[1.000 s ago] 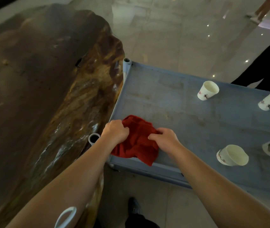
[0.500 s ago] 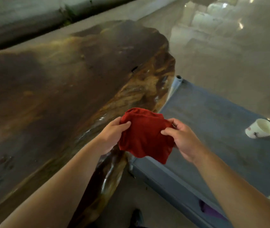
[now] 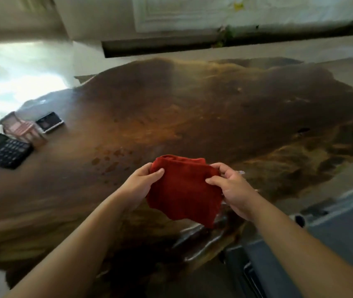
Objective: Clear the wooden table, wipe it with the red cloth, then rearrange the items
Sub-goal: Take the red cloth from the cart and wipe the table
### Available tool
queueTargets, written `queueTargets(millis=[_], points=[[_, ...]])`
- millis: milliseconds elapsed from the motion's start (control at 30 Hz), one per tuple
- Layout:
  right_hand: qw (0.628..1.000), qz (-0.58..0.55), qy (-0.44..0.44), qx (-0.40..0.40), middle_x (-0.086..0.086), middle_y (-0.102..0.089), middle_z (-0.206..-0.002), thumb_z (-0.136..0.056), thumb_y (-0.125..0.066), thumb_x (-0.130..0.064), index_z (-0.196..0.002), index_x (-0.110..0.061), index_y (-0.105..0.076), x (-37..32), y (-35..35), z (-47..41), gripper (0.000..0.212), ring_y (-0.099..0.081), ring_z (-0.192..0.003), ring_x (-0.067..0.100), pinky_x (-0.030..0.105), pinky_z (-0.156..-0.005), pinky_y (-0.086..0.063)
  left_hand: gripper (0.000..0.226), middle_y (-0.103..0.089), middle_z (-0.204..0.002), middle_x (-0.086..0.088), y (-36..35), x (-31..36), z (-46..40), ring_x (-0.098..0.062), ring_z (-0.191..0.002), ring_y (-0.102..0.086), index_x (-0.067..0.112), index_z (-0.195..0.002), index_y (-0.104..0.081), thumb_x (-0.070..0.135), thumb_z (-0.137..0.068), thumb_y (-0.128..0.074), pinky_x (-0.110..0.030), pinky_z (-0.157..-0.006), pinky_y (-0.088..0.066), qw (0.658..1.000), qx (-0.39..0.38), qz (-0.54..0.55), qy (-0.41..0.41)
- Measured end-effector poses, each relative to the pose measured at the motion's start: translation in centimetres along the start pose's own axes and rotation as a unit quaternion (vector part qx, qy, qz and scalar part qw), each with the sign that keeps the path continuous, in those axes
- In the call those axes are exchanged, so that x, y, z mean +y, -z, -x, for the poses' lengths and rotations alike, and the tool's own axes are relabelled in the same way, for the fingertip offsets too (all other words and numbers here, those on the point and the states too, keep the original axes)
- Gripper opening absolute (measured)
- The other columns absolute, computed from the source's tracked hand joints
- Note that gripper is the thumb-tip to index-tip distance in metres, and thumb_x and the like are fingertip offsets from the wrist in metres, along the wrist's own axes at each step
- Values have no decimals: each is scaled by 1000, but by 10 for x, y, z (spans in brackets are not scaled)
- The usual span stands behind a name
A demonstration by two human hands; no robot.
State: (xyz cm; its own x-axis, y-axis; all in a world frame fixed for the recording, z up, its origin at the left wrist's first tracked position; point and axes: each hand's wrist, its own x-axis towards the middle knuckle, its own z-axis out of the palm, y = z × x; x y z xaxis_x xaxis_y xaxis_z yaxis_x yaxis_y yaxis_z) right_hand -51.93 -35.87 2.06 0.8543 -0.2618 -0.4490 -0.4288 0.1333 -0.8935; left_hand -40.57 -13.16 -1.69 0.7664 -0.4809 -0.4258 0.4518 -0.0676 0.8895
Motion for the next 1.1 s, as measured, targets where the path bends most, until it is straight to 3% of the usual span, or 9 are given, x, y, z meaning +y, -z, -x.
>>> queueTargets(millis=[100,267,433,567,700,767,933,1033,1100], points=[[998,40,-5,-40,4,-74,-93,-96,-61,-5,-111,-19,-68,-6,-67,-34,22,-70,-75,17,31,-59,-56,12,-76,-93,-4,68,3,6,-16,-82,-73,12,-109,-66,18,-100,-60,-29,-66,-59,999,42,17,2],[992,91,-10,-83,5,-72,-89,-96,-63,-4,-103,-19,-67,-11,-167,-87,18,-68,-71,17,31,-59,-55,20,-73,-113,-12,177,0,5,-25,-103,-70,13,-116,-64,25,-100,-61,-45,-94,-56,996,93,-16,8],[985,125,-16,-116,-2,-74,-87,-97,-63,-8,-107,-22,-69,-20,-249,-139,18,-69,-70,15,29,-55,-54,18,-77,-106,-1,266,1,-16,-14,-92,-74,23,-113,-67,33,-98,-64,-27,-69,-56,990,136,-11,33],[984,141,-6,-110,4,-74,-99,-95,-65,-7,-111,-20,-69,-32,-285,-181,21,-70,-74,11,24,-56,-53,20,-77,-107,-6,305,-1,-44,-18,-89,-74,22,-111,-67,35,-96,-65,-33,-69,-57,984,170,-15,52],[969,235,17,-71,10,-71,-111,-93,-67,-8,-119,-18,-64,-22,-303,-229,28,-70,-97,25,40,-83,-60,34,-72,-105,0,329,-11,-77,-18,-91,-71,19,-119,-61,38,-92,-69,-39,-77,-60,963,220,-127,89],[947,317,30,-46,5,-67,-119,-93,-66,-15,-125,-22,-60,-11,-308,-247,33,-67,-101,23,41,-90,-56,48,-68,-109,6,335,-15,-82,-15,-91,-68,20,-131,-54,40,-91,-69,-33,-70,-56,936,241,-236,101],[866,479,116,-82,6,-54,-140,-94,-62,-32,-138,-23,-53,34,-329,-268,45,-51,-128,24,36,-107,-41,63,-54,-140,-4,340,-42,-85,-24,-126,-52,21,-144,-45,43,-90,-68,-41,-104,-45,871,231,-426,84],[800,565,159,-122,7,-26,-164,-96,-51,-53,-154,-31,-33,66,-347,-268,64,-13,-152,29,45,-121,-13,71,-48,-146,-5,337,-54,-79,-26,-136,-41,20,-148,-44,48,-87,-69,-45,-106,-43,830,243,-498,55],[744,632,187,-113,6,-5,-169,-93,-34,-69,-158,-38,-14,83,-357,-270,75,11,-153,32,51,-118,9,77,-45,-151,-8,336,-60,-73,-30,-143,-34,20,-150,-43,52,-85,-69,-50,-108,-42,797,261,-542,52]])
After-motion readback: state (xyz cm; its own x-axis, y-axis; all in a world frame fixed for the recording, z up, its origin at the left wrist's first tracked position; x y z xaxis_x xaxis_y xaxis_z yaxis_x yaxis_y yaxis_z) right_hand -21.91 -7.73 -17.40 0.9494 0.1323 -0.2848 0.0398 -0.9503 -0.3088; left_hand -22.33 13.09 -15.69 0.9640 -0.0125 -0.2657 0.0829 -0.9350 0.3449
